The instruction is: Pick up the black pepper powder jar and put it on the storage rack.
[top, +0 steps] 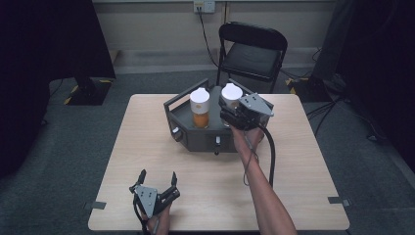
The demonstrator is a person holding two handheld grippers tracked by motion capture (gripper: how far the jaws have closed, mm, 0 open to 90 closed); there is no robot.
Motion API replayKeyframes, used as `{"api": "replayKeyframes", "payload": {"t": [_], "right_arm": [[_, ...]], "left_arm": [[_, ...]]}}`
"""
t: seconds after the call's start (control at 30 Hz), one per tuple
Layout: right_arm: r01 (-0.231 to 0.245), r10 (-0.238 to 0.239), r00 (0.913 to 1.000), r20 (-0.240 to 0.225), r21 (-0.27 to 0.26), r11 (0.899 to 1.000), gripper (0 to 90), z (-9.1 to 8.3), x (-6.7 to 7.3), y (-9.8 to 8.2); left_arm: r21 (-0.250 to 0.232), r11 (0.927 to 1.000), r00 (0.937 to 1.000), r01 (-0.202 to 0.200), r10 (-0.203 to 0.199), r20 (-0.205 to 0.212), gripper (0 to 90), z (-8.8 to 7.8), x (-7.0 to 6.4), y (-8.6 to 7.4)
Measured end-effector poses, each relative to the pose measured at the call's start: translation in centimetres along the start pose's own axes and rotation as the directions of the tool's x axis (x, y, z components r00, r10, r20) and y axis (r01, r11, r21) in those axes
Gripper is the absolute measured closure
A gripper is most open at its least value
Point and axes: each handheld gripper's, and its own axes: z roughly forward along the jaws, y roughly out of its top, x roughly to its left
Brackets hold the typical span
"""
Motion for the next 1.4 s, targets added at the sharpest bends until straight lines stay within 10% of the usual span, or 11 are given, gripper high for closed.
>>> {"api": "replayKeyframes", "payload": {"t": [1.4], "right_arm": [[-0.023, 0.022, 0.9997, 0.009, 0.047, 0.999, 30.1, 1.8, 0.3, -1.7]], "left_arm": [[0.000, 1.0000, 1.0000, 0.001, -0.001, 0.004, 1.6, 0.0, 0.1, 0.0]]}}
